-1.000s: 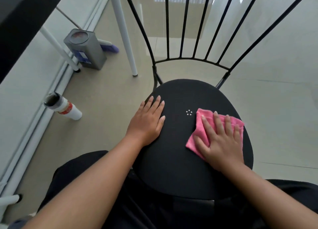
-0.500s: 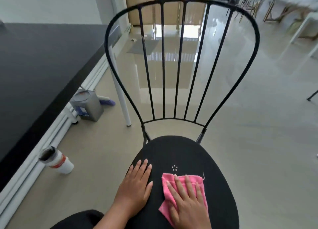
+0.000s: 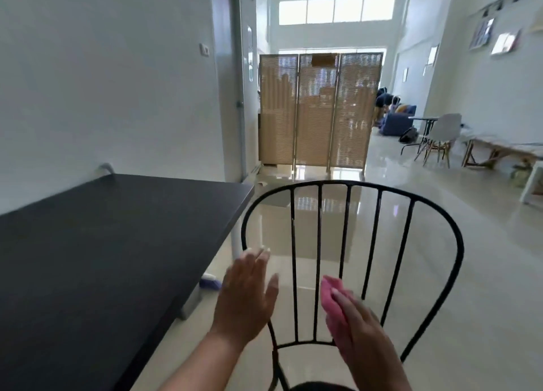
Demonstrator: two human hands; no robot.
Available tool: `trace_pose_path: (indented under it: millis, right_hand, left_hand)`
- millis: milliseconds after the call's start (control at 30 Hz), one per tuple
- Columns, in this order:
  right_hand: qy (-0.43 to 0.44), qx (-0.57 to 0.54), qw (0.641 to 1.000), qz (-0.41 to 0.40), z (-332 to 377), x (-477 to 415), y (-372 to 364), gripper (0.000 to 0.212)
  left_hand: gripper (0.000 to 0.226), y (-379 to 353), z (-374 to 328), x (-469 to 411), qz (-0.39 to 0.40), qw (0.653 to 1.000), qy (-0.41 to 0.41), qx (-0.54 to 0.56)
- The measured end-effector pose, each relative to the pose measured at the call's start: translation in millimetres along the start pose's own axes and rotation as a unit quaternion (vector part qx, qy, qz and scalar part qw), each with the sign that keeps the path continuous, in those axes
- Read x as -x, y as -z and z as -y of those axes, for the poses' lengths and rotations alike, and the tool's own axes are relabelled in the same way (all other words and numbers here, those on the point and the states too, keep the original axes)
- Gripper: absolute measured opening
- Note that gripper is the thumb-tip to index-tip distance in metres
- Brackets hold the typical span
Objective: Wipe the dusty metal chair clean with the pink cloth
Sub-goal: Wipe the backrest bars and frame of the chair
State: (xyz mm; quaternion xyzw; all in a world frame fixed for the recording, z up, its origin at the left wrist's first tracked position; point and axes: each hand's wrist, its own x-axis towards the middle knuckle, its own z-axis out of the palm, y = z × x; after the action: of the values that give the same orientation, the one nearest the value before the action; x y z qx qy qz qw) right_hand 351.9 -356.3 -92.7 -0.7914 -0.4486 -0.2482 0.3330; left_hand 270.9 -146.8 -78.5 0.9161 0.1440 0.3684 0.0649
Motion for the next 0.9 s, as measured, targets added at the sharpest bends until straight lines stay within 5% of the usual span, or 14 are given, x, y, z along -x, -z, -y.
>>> trace_pose_path:
  millis: [133,233,400,700,900]
  right_hand:
    - [0.071,0.031,0.997,0.018,13,-137,21,0.044]
    - [0.129,0.118,0.985,0.002,28,-213,8,0.044]
    - [0.09,0.151,0.972,0.154,27,-260,-26,0.033]
    - [0.085,0.24,0.967,0.026,-53,-239,18,0.058]
    - [-0.03,0.261,0.962,-0.079,-133,-172,86,0.041]
  left_hand:
    - [0.048,17,9,-77,-0.057,0.996,0.055,0.034]
    - [0.044,15,19,-119,0.0,0.978,0.14,0.152]
    - [0.034,7,24,-155,0.053,0.924,0.201,0.322]
    - [0.05,-14,21,-150,-0.036,0.97,0.181,0.16]
    - [0.047,-7,6,-155,-0.018,0.964,0.246,0.102]
